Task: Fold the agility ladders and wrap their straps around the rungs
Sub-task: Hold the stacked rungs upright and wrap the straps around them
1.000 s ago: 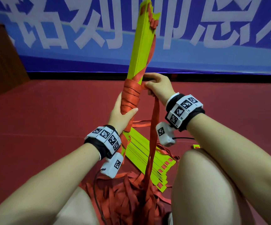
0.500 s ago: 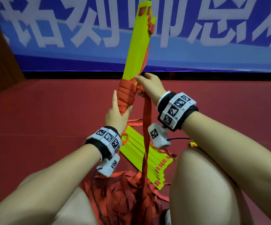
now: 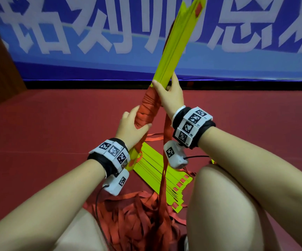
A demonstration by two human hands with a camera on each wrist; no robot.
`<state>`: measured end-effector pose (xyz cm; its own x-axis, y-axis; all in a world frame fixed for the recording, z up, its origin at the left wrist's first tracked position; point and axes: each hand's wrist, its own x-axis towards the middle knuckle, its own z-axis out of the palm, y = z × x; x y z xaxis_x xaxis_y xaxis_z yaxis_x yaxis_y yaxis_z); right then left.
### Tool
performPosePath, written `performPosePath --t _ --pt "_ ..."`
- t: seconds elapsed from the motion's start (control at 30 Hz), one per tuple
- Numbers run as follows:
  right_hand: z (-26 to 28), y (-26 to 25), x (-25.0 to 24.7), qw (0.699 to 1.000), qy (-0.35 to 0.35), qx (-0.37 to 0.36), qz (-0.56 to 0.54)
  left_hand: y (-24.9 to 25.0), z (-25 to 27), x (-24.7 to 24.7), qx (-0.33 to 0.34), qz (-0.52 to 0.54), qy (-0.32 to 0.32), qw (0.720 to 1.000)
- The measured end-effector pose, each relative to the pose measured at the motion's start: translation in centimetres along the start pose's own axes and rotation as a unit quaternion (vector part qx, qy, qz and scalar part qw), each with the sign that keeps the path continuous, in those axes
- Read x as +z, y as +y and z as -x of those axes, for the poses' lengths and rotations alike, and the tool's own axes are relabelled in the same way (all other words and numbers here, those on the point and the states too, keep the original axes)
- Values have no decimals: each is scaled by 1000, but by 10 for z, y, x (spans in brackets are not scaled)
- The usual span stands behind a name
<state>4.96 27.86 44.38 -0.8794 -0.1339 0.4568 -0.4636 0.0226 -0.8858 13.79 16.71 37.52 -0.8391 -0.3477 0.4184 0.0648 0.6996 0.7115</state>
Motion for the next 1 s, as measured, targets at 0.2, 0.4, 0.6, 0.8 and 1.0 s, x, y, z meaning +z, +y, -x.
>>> performPosePath --t 0.2,0.4,0.6,0.8,1.0 --pt "5 -11 -7 992 -47 -35 -112 -1 -2 0 -14 270 -100 957" --pt "3 -19 -3 988 -125 3 -96 -10 -1 -8 35 235 -76 968" --pt "-2 -9 2 989 -140 39 -31 -25 0 -12 12 103 -14 994" --pt "1 -14 7 993 -67 42 -87 -14 1 -16 24 -3 39 999" --pt "-1 -7 27 997 -35 61 -27 -13 -2 -14 27 -96 88 991"
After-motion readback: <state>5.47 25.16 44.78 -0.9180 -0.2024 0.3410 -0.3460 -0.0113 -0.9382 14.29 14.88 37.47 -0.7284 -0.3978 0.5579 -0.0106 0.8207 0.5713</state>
